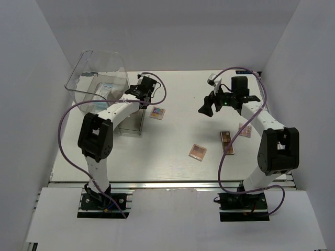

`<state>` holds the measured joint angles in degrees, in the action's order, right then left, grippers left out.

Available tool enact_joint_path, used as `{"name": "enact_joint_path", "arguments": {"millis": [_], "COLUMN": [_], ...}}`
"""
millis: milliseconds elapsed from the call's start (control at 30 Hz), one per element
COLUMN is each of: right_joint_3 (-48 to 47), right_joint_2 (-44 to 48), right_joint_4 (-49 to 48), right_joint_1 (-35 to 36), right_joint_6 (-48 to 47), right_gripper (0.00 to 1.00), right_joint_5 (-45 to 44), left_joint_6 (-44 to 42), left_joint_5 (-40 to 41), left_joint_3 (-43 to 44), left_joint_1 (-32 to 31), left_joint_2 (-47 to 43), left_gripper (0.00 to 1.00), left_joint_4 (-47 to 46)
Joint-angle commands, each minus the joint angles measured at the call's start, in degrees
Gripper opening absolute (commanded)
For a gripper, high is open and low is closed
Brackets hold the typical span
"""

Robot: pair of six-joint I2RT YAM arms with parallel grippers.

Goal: Organize the makeup

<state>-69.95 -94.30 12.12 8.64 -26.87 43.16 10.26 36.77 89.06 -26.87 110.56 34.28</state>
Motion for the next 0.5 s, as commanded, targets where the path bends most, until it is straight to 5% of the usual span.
{"name": "enact_joint_path", "arguments": {"millis": [0,133,300,467], "right_joint_3": [1.31,4.21,4.65,3.86], "right_joint_2": [3.86,5.62,5.36,4.31], "right_joint_4": [0.8,1.67,6.77,8.69], "right_joint_1": [-0.03,0.06,0.76,1.37], "right_joint_6": [-4.67,-10.99,-16.9,-8.13], "right_gripper": [0.89,0.89,0.89,0.89], "right_joint_5": [-2.64,-2.55,-5.97,-19.64], "left_joint_6": [-2.78,-1.65,-0.86,-0.16], "left_joint_5": [1.72,2.77,1.81,-0.47], "left_joint_3": [2.61,6.38,8.94,9.56], "left_joint_1": [1.38,1.74,1.74,1.82], "left_joint_2": [0.79,4.92,6.6,4.67], "left_gripper": [0.37,0.64,0.79,0.89], "left_joint_4": [-1.41,0.78,2.55,2.45]}}
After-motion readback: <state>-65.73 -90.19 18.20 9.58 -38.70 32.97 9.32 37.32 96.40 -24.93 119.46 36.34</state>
